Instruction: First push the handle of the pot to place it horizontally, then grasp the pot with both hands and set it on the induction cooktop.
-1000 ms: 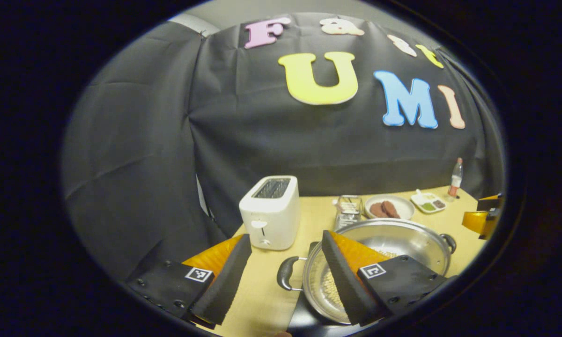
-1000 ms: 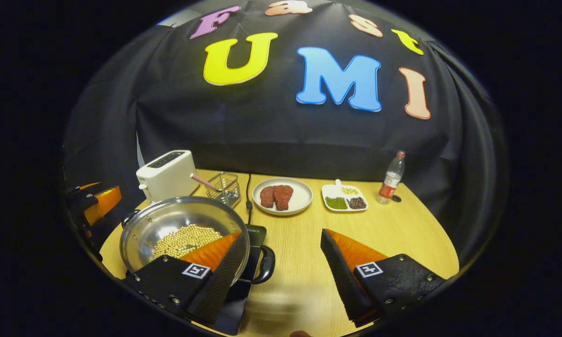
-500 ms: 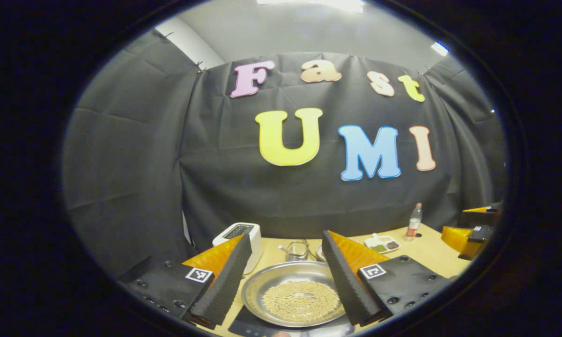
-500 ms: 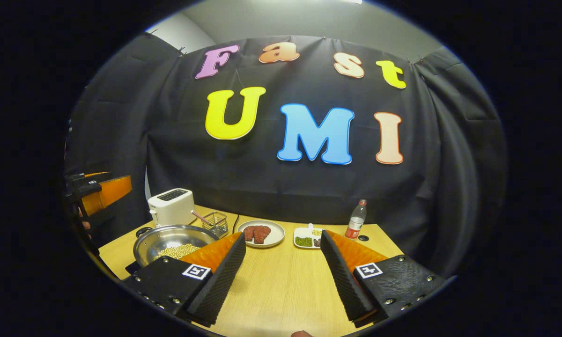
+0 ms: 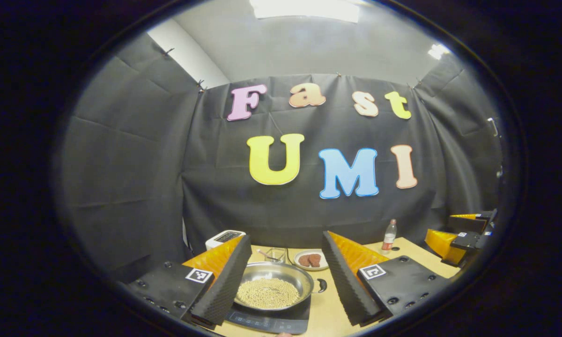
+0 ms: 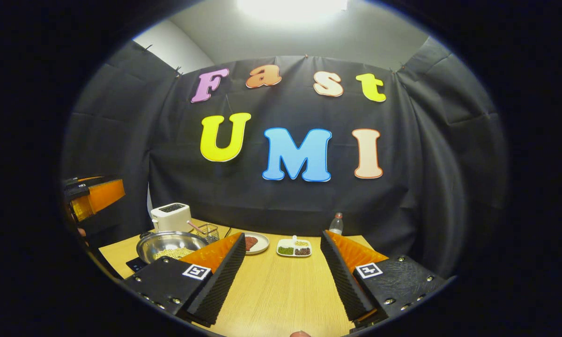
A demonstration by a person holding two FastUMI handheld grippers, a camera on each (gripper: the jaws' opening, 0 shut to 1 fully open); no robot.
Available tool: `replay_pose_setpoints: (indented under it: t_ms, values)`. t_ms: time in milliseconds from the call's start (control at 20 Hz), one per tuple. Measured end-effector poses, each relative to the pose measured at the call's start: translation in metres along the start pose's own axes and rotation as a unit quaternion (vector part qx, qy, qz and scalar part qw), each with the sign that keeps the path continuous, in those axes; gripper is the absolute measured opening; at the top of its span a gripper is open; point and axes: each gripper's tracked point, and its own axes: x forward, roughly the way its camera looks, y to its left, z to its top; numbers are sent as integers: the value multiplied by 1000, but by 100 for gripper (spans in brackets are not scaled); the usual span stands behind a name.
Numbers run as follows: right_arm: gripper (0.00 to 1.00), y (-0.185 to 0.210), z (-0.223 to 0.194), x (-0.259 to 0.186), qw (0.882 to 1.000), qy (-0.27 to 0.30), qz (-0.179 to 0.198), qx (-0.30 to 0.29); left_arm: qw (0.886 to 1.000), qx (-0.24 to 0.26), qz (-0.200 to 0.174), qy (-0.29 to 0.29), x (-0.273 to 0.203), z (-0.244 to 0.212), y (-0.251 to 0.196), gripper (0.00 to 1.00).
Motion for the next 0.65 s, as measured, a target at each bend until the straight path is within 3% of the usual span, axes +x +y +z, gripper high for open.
replay_pose_setpoints:
  t_ms: [150, 450, 600, 650]
  values:
    - [96, -4, 21, -6, 999, -37, 6, -12, 1000, -5, -6, -13, -11, 12, -4, 98]
    - [96, 5, 36, -15, 999, -52, 2, 0, 1000, -2, -15, -24, -25, 22, 0, 100]
    - [97, 10, 41, -20, 998, -61, 6, 2, 999, -5, -19, -29, -28, 25, 1, 92]
    - [96, 12, 40, -21, 998, -61, 6, -2, 999, -5, -21, -30, -28, 26, 0, 100]
